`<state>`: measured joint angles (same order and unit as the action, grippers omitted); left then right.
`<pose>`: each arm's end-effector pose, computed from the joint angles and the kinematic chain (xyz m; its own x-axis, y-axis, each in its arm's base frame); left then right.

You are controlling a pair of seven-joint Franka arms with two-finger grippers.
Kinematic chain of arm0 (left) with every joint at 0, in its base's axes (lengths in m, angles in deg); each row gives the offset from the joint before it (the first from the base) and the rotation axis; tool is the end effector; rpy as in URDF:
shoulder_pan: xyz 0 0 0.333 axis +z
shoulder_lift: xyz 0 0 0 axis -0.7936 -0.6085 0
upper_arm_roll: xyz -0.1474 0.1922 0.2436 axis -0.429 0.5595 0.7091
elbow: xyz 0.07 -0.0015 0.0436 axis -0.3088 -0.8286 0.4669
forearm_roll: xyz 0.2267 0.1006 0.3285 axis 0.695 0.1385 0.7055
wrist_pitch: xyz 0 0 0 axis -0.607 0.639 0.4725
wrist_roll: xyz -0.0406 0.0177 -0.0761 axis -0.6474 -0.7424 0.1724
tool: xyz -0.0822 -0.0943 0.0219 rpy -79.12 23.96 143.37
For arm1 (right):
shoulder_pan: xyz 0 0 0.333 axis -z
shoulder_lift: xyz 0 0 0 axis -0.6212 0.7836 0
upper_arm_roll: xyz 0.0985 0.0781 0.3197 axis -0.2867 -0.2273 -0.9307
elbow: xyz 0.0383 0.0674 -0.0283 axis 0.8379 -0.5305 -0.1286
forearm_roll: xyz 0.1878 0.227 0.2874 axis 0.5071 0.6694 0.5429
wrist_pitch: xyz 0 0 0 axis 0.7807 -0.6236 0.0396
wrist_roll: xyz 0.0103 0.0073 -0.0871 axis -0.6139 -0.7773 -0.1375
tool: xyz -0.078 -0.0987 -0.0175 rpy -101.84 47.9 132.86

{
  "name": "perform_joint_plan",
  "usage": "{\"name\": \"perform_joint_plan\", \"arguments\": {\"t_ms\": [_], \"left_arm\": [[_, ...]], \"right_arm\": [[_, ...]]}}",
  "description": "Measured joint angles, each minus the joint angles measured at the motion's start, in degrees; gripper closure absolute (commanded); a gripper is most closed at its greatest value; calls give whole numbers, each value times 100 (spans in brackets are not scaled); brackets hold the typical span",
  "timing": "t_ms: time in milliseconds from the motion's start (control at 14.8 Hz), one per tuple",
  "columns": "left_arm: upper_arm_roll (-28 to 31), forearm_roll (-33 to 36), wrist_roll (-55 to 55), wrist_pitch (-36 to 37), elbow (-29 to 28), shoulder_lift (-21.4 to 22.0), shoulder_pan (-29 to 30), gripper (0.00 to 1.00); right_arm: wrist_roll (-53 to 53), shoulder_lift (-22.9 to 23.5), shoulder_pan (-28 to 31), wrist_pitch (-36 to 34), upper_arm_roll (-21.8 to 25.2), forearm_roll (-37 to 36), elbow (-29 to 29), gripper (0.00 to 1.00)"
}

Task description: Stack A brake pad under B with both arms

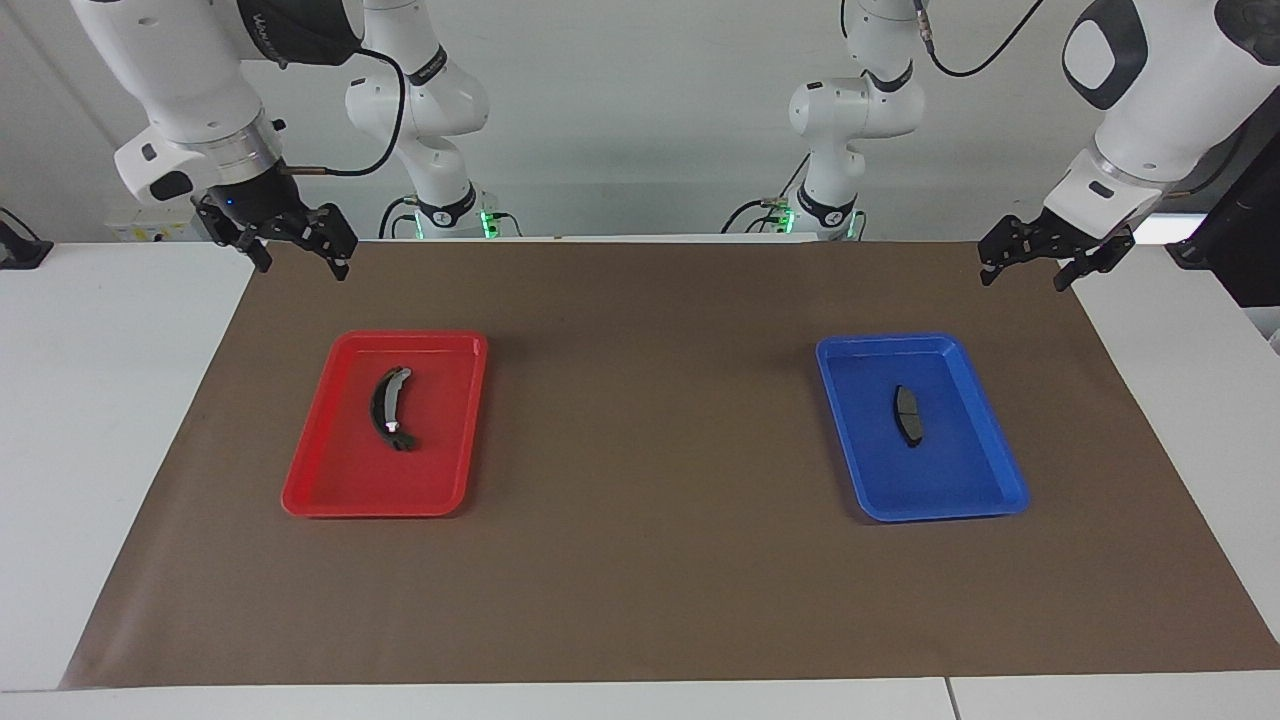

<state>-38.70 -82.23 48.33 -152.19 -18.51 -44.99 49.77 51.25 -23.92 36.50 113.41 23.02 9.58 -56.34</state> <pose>0.5671 0.0020 0.6079 0.9771 -0.1957 -0.0830 -0.1962 -0.9806 0.0022 0.5550 -0.0101 0.6288 0.9896 -0.1401 -0.0317 -0.1390 -0.9896 0.0364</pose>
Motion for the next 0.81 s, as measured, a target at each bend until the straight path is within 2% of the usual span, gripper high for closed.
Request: {"name": "perform_joint_plan", "arguments": {"t_ms": [542, 677, 812], "left_arm": [[0, 0, 0, -28, -19, 2, 0, 0], [-7, 0, -39, -291, -167, 31, 0, 0], [-41, -2, -144, -784, -548, 137, -6, 0]], "right_arm": [[0, 0, 0, 0, 0, 0, 0, 0], [0, 0, 0, 0, 0, 0, 0, 0], [0, 0, 0, 0, 0, 0, 0, 0]]}}
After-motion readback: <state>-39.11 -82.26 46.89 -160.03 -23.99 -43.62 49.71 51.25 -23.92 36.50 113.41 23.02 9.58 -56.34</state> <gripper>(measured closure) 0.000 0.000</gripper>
